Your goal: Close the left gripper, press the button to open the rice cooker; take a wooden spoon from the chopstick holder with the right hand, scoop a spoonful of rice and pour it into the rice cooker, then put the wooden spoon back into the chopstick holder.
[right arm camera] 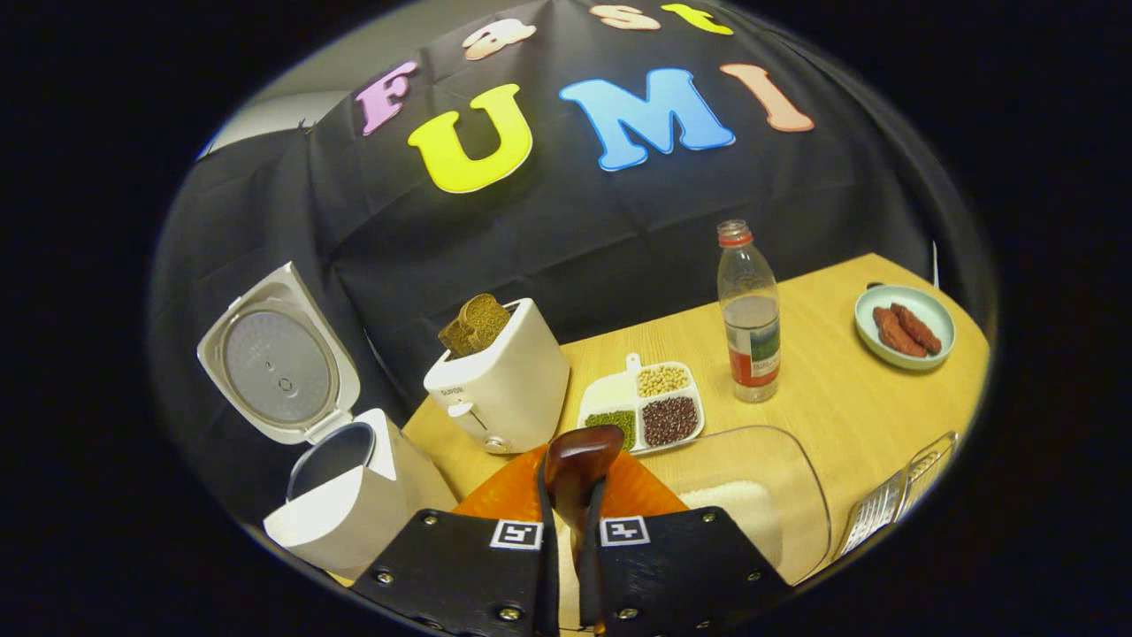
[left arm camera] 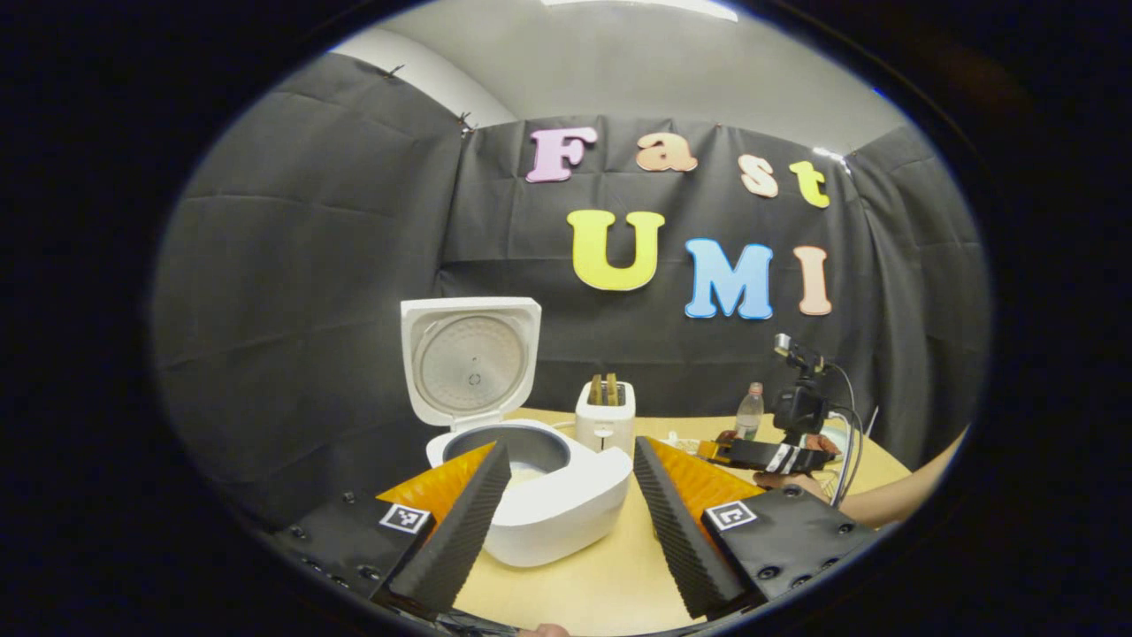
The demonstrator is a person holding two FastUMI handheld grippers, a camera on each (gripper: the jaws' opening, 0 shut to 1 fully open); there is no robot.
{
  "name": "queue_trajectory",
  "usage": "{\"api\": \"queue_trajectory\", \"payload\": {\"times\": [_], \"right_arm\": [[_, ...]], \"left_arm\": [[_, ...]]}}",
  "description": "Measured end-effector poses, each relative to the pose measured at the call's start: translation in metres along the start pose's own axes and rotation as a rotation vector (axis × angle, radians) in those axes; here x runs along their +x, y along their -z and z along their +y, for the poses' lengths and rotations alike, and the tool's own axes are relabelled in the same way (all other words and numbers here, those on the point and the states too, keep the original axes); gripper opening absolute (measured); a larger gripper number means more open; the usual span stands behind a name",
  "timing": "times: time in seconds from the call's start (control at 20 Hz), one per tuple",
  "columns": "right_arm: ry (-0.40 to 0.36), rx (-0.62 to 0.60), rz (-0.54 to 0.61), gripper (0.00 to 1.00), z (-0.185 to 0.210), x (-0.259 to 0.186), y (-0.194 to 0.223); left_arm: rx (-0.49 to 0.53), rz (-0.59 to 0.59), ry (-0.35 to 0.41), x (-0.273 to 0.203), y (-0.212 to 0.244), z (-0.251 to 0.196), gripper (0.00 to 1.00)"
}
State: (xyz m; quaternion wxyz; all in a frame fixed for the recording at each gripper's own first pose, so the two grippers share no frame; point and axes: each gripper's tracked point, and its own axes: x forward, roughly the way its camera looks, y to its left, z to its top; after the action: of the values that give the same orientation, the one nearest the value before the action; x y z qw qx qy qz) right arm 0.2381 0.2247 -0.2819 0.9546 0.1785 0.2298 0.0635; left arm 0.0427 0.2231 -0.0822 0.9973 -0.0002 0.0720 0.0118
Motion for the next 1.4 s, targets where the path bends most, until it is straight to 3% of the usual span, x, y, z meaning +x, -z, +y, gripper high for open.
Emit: {"api": "queue_trajectory", "payload": {"times": [0.25,0.6,1.0,1.15,1.4], "right_arm": [[-0.027,0.223,-0.012,0.09,-0.022,-0.013,-0.013],[-0.099,0.415,-0.127,0.09,-0.049,-0.063,-0.084],[-0.285,0.813,-0.211,0.09,-0.034,-0.107,-0.148],[-0.328,0.849,-0.212,0.09,-0.019,-0.115,-0.159],[-0.377,0.783,-0.19,0.09,0.017,-0.119,-0.168]], "left_arm": [[0.003,-0.005,-0.005,-0.003,-0.001,0.0,0.98],[0.009,-0.031,0.049,-0.005,-0.009,-0.024,0.97],[0.008,-0.05,0.078,-0.006,-0.014,-0.024,0.97],[0.022,-0.062,0.087,-0.008,-0.017,-0.018,0.99],[0.001,-0.066,0.095,-0.01,-0.012,-0.001,0.99]]}}
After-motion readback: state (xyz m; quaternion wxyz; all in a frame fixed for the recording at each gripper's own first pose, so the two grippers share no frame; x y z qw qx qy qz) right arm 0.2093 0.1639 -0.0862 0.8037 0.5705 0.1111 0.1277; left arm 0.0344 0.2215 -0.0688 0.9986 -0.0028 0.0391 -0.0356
